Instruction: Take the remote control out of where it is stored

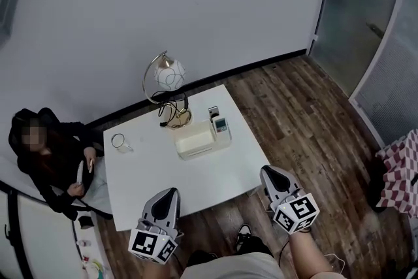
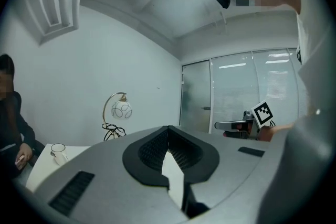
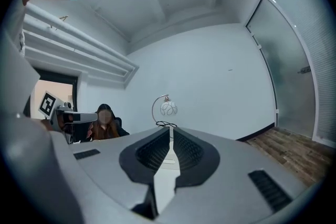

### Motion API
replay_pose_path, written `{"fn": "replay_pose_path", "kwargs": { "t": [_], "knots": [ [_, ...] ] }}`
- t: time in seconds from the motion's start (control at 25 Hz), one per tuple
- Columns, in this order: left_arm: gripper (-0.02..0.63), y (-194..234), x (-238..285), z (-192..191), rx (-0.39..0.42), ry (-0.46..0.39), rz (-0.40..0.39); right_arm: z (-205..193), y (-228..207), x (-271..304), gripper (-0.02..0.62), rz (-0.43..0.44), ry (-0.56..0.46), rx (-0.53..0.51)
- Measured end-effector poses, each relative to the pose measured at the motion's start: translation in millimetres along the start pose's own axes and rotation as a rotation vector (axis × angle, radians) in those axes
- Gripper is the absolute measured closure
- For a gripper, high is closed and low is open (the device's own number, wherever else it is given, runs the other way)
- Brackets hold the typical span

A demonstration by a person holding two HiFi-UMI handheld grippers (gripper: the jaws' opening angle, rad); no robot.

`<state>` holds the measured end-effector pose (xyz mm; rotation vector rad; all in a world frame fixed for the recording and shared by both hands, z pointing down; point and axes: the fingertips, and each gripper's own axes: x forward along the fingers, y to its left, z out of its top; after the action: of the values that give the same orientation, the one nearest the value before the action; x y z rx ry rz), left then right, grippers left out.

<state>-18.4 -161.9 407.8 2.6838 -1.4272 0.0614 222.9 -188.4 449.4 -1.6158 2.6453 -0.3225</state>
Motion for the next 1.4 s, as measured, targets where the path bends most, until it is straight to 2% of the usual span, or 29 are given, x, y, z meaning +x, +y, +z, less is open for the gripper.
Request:
{"fn": "replay_pose_path", "kwargs": {
  "t": [0.16, 0.32, 0.44, 0.8, 1.08, 1.4],
  "knots": [
    [0.598, 1, 18, -6, -0.005, 0.031, 0.037, -3, -21, 23, 0.583, 0.02, 0.022, 0.0],
    [0.6, 10, 32, -10, -0.02, 0.033, 0.038, -8, -34, 47, 0.579, -0.001, 0.046, -0.004],
    [0.598, 19, 37, -10, -0.017, 0.034, 0.028, -9, -38, 67, 0.487, -0.03, 0.065, -0.011],
    [0.6, 70, 32, -25, -0.047, 0.057, 0.011, -26, -35, 159, 0.366, -0.127, 0.151, -0.027],
    [0.598, 103, 28, -45, -0.084, 0.094, 0.009, -77, -52, 241, 0.339, -0.21, 0.246, -0.068],
    [0.598, 115, 36, -59, -0.126, 0.159, -0.007, -118, -72, 283, 0.333, -0.275, 0.314, -0.071]
  ]
}}
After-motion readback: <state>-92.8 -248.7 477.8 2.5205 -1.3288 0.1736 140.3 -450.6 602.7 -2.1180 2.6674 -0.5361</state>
